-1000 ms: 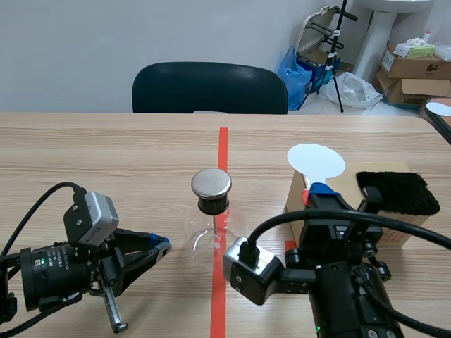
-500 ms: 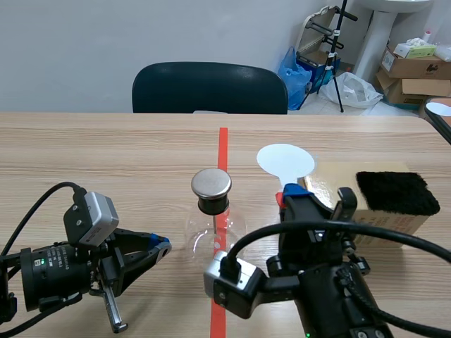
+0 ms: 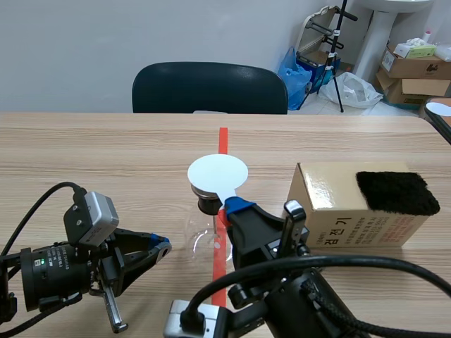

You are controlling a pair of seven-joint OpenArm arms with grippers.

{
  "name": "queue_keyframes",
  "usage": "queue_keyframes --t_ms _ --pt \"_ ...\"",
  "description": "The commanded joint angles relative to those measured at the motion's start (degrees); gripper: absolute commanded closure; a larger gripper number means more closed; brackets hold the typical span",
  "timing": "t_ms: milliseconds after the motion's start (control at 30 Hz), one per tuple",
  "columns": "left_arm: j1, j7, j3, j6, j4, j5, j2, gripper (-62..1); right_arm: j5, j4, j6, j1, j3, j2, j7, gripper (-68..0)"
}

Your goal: Do the electroscope experiment

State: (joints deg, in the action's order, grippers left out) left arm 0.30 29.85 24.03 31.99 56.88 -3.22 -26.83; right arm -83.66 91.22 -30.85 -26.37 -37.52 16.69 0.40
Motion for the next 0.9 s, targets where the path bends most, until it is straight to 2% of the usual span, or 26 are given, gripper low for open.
queue_keyframes --t_ms 0,200,867 --pt "-0.3 0.8 -0.2 0.3 1.1 0.6 0.3 -2.9 0.0 0.2 -0.7 0.7 0.3 0.3 0.6 -0.8" --pt "-0.3 0.8 -0.2 0.3 1.1 0.6 0.3 -2.9 0.0 0.2 -0.7 0.7 0.3 0.3 2.4 -0.9" --pt "-0.3 0.8 -0.2 0.3 1.1 0.6 0.3 -2.9 0.0 0.2 -0.7 0.7 0.3 0.3 2.3 -0.8"
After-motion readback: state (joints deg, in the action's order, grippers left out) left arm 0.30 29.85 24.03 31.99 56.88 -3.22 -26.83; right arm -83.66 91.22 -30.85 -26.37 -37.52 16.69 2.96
